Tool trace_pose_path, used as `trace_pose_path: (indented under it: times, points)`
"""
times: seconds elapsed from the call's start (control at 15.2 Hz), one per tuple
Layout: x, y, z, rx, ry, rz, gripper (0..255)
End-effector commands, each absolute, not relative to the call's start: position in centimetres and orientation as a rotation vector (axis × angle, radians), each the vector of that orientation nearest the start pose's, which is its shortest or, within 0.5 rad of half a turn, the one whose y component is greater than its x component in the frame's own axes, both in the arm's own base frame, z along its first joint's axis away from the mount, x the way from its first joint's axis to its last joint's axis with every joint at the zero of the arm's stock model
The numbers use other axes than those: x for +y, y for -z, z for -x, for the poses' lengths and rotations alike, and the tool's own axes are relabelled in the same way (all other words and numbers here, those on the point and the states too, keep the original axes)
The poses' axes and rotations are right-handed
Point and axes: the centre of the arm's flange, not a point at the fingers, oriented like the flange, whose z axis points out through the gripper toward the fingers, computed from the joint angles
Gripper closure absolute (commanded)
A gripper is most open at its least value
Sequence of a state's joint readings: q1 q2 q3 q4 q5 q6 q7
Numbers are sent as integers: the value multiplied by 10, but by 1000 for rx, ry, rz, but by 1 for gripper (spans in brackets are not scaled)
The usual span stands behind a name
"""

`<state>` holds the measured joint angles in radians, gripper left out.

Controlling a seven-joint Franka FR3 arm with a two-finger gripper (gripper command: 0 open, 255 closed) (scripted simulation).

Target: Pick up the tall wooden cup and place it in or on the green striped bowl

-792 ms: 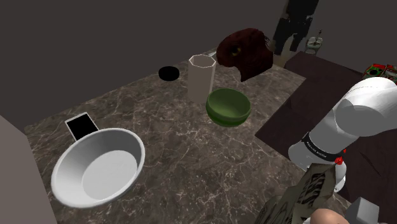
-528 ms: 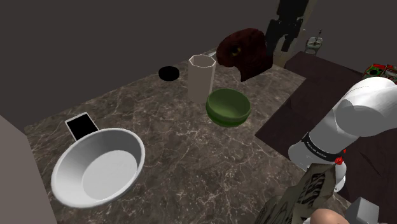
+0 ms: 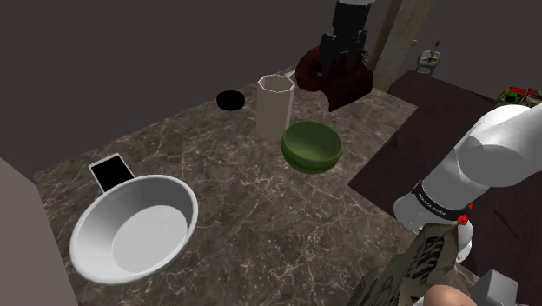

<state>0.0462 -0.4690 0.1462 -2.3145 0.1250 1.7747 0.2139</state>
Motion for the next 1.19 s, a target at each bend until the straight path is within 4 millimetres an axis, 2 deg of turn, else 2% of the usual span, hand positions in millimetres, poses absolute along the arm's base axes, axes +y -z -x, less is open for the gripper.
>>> trace_pose_path:
  times: [0.0,0.53,0.59,1.06,1.12]
  points:
    - [108,-503,-415,96,-105,3105,0]
    - [164,-477,-495,48,-13,3140,0]
    - [165,-477,-496,47,-11,3140,0]
    - [165,-437,-496,47,-11,3140,0]
    - [165,-437,-496,47,-11,3140,0]
